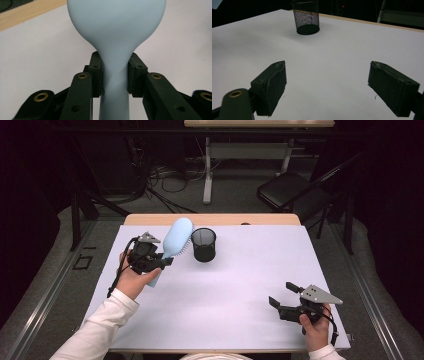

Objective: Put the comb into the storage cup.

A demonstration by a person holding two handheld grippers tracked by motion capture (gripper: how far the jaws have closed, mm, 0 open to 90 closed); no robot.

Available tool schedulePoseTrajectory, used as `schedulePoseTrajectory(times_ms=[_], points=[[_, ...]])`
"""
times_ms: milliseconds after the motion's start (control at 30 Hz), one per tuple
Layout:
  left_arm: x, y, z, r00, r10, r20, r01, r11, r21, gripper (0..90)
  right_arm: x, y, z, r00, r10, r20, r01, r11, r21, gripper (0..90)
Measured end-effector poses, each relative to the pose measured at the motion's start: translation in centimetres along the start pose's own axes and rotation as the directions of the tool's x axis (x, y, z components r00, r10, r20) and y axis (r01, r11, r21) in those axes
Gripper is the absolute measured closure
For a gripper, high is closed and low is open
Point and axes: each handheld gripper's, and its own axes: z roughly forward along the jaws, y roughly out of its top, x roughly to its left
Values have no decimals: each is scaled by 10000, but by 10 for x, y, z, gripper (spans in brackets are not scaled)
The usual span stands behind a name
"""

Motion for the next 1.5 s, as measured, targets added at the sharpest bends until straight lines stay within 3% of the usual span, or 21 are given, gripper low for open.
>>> schedulePoseTrajectory(times_ms=[167,400,700,833,1133,1333,1500], points=[[-2,5,-3,10000,-10,28,11,9986,-528,697,0,0,1,10000,6,42,-6,10000,-20,146],[-9,14,-6,9999,94,76,-82,9893,-1460,698,-1,-1,1,10000,68,70,-68,10000,49,146],[-16,21,-2,9982,122,588,1,9789,-2045,697,-1,-1,1,9999,15,116,-16,9999,103,146],[-20,25,4,9961,104,874,116,9688,-2475,697,-1,-2,2,9999,43,132,-45,9999,109,146],[-31,32,15,9937,250,1092,106,9494,-3140,697,-1,-3,2,9995,119,287,-125,9998,185,146],[-33,34,17,9904,341,1337,182,9284,-3710,698,-1,-4,1,9989,120,444,-129,9997,216,146],[-35,32,20,9903,493,1301,54,9207,-3903,697,-2,-5,1,9982,189,565,-206,9994,285,146]])
